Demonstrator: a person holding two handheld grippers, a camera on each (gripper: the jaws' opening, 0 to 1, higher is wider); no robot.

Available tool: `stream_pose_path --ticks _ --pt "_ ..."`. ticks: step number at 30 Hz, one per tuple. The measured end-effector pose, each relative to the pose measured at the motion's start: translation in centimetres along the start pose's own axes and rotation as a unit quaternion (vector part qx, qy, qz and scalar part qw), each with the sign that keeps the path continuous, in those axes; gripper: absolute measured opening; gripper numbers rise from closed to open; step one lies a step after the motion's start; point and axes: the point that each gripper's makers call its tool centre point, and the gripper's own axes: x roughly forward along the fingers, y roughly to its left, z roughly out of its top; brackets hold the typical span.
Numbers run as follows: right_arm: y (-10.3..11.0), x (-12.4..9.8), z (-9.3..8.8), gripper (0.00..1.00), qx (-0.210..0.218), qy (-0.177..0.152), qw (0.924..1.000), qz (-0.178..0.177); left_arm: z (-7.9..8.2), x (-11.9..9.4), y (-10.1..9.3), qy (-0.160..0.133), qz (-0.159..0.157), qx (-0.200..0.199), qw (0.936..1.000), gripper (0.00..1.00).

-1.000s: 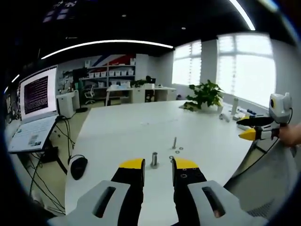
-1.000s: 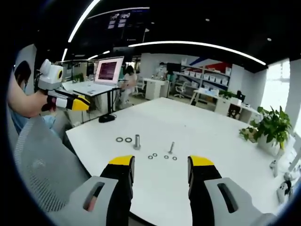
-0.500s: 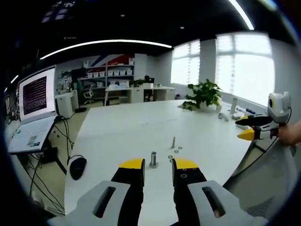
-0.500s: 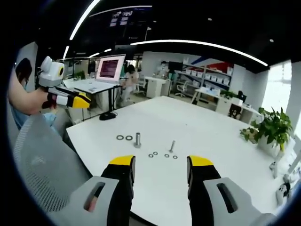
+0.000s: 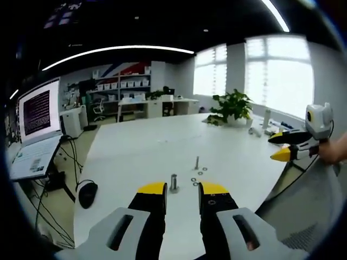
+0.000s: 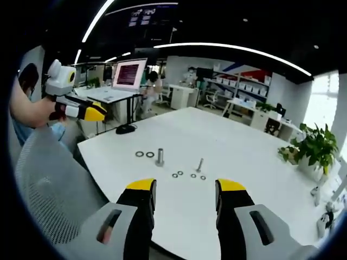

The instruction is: Place the washer onto the threaded stud by aligning its center hole with the stud, sliding it down to the base, and recovering from edge contact or off-axis alignment until the washer reaches the visible bottom stop.

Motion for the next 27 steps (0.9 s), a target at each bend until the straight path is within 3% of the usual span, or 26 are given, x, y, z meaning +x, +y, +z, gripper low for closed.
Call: stream_pose_path --ticks 27 --pt "0.12 -0.15 0.30 0.45 -0.004 -0.004 1.0000 -0.004 -0.58 0.01 0.30 0.011 0.005 0.003 0.9999 0.20"
